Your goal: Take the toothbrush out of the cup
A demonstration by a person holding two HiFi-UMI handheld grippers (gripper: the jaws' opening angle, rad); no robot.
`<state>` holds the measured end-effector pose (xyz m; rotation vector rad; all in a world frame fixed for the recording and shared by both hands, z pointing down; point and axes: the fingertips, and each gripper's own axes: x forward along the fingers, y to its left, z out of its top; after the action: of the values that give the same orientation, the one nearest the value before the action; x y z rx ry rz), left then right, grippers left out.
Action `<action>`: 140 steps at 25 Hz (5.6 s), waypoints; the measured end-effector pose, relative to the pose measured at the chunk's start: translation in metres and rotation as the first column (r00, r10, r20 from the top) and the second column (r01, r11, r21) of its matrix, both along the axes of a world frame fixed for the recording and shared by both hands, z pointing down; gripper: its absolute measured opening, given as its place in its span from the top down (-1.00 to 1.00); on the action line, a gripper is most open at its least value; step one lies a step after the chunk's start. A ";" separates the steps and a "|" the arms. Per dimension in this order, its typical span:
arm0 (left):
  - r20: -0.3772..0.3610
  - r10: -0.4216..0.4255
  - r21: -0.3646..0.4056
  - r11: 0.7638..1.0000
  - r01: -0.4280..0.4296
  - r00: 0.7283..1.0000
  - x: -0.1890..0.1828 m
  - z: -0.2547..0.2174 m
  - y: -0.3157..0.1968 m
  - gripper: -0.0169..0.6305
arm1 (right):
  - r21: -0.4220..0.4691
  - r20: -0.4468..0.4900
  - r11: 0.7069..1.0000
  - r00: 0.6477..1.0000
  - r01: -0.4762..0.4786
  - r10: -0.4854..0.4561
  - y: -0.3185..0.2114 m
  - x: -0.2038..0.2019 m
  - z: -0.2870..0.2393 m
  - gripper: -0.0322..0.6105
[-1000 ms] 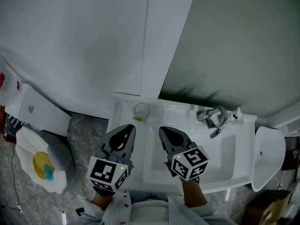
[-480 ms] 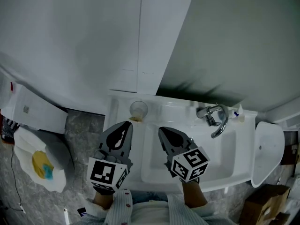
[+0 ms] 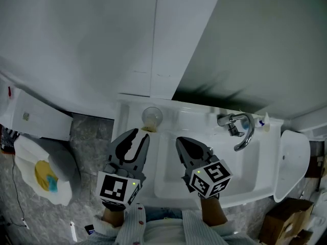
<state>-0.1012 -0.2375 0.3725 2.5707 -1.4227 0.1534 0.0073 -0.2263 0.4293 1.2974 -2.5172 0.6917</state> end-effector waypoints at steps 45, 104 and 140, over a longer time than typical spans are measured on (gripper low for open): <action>0.182 0.237 -0.096 0.970 -0.223 0.954 0.040 0.108 -0.049 0.11 | -0.162 -0.034 0.986 0.999 -0.030 0.025 -0.025 0.009 0.066 0.87; 0.230 0.154 0.009 0.987 -0.160 0.961 0.029 0.063 -0.046 0.82 | -0.105 -0.006 0.994 1.000 0.009 -0.010 -0.017 -0.008 0.044 0.87; 0.153 0.101 0.207 0.970 -0.132 0.983 0.055 -0.070 0.079 0.82 | 0.158 0.051 0.984 0.995 0.077 -0.086 0.057 0.000 -0.056 0.87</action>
<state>-0.0465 -0.1584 0.3028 2.8752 -1.4054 0.2134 0.0068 -0.1697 0.3728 1.2300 -2.7018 0.5307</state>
